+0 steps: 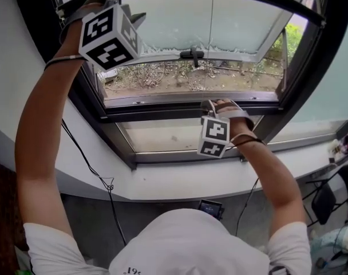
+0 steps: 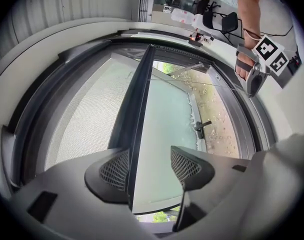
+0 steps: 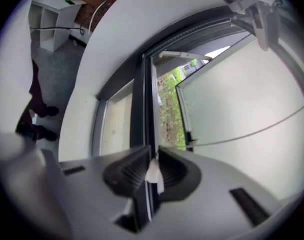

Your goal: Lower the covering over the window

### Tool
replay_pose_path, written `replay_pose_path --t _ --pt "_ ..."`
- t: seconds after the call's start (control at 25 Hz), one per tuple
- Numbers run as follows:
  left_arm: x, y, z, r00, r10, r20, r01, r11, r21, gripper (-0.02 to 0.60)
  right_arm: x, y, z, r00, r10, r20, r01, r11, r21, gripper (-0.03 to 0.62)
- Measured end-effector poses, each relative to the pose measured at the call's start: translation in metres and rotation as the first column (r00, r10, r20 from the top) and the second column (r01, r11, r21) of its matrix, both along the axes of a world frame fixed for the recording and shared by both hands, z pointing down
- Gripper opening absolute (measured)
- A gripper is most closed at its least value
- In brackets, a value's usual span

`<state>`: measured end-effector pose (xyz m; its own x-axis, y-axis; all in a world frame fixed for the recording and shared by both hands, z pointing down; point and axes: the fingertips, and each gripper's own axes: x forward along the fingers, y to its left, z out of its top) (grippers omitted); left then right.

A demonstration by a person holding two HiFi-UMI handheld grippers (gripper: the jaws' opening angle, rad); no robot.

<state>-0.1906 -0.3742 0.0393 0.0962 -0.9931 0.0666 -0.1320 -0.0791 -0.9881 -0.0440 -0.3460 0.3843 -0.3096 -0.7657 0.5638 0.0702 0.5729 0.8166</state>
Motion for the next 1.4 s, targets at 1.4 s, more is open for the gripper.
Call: replay_pose_path --t 1.4 --pt "0.002 0.013 0.06 0.998 -0.052 -0.021 0.048 0.985 -0.163 0.255 0.024 0.027 0.056 0.996 0.059 0.061 -0.05 0.99 -0.133 0.06"
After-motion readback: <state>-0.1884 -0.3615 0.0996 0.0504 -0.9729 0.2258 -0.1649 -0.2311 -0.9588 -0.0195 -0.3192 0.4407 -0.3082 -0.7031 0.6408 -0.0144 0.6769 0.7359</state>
